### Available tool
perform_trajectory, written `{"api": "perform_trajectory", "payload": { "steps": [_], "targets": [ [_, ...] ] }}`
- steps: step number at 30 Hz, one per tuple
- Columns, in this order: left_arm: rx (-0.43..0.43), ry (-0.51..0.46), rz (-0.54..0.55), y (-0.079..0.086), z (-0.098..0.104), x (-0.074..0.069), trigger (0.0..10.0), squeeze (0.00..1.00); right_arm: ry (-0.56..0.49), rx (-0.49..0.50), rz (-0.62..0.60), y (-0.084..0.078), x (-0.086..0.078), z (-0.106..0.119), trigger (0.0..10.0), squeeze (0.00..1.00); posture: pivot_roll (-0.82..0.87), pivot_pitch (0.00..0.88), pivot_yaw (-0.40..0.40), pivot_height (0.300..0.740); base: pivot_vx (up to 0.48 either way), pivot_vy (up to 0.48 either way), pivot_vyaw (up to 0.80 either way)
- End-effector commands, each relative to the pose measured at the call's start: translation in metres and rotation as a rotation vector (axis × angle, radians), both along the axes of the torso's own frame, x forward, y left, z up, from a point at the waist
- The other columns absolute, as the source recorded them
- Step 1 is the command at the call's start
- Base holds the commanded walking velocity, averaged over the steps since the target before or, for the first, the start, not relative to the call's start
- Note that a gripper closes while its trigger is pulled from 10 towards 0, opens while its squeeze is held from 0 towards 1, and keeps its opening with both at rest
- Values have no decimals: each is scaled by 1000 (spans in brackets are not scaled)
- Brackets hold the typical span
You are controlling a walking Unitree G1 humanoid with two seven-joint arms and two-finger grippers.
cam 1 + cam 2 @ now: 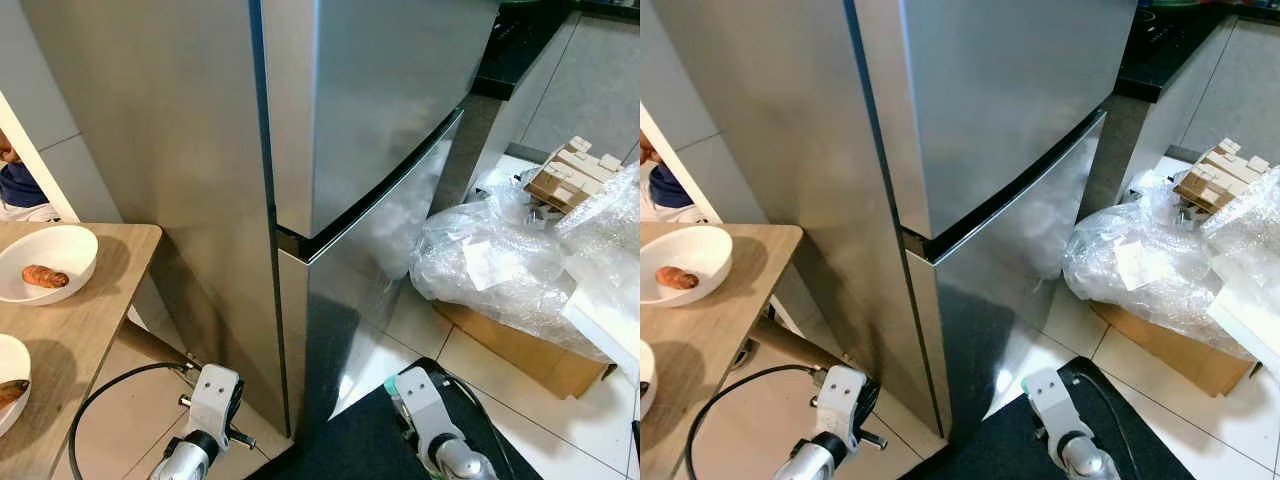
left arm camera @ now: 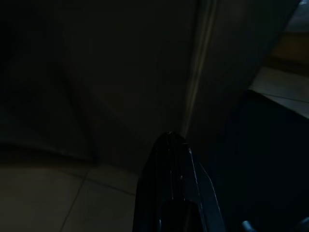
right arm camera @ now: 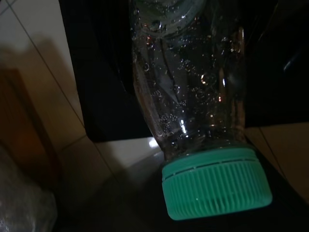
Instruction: Restocking fridge
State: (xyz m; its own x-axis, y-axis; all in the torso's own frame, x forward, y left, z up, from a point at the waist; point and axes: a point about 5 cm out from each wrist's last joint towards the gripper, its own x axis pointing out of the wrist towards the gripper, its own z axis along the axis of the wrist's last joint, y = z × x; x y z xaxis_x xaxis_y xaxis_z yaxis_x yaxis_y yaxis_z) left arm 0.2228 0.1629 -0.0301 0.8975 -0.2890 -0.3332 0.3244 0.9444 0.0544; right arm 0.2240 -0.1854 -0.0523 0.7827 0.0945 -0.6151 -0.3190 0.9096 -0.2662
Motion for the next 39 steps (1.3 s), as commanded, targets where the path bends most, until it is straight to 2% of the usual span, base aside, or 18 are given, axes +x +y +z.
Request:
{"api": "perform_trajectory", "payload": {
  "steps": [1,3,4,6,7,8,12,14,17,19,24,30,33,34,39],
  "targets": [
    [21,11,5,9,2,4,10000,0,23,-2,-28,-5,-7,-4,10000,0,-86,80,18,740,0,0,0],
    [15,12,31,11,3,6,10000,0,26,-2,-32,-5,-8,-5,10000,0,-88,79,22,740,0,0,0],
    [-25,13,53,11,4,9,10000,0,23,1,-34,-3,-7,-5,10000,0,-89,80,22,740,0,0,0],
    [-40,12,57,11,5,10,10000,0,22,2,-34,-3,-7,-4,10000,0,-89,80,22,740,0,0,0],
    [-76,-9,-13,2,9,12,10000,0,20,4,-33,-2,-6,-4,10000,0,-87,80,20,740,0,0,0],
    [-76,-9,-13,2,9,12,10000,0,20,4,-33,-2,-6,-4,10000,0,-87,80,20,740,0,0,0],
    [-183,-47,-207,-25,20,14,10000,0,15,6,-31,-1,-4,-3,10000,0,-86,87,19,740,0,0,0],
    [-191,-82,-247,-30,26,18,10000,0,14,6,-29,-1,-3,-2,10000,0,-88,87,19,740,0,0,0],
    [-218,-127,-177,-27,36,30,10000,0,12,6,-27,-1,-3,-2,10000,0,-89,86,19,740,0,0,0],
    [-235,-148,-187,-27,42,35,10000,0,12,5,-25,-1,-3,-2,10000,0,-92,86,18,740,0,0,0],
    [-244,-170,-274,-32,52,40,10000,0,14,3,-23,-2,-4,-3,10000,0,-94,82,15,740,0,0,0],
    [-239,-210,-269,-28,65,54,10000,0,13,-1,-20,-3,-4,-3,10000,0,-97,82,15,740,0,0,0],
    [-226,-226,-263,-28,68,57,10000,0,13,-2,-19,-3,-5,-3,10000,0,-99,76,13,740,0,0,0],
    [-196,-252,-234,-25,71,61,10000,0,14,-4,-17,-3,-5,-3,10000,0,-100,74,13,740,0,0,0],
    [-181,-272,-159,-19,74,66,10000,0,13,-6,-14,-4,-5,-3,10000,0,-103,70,11,740,0,0,0]
  ]
}}
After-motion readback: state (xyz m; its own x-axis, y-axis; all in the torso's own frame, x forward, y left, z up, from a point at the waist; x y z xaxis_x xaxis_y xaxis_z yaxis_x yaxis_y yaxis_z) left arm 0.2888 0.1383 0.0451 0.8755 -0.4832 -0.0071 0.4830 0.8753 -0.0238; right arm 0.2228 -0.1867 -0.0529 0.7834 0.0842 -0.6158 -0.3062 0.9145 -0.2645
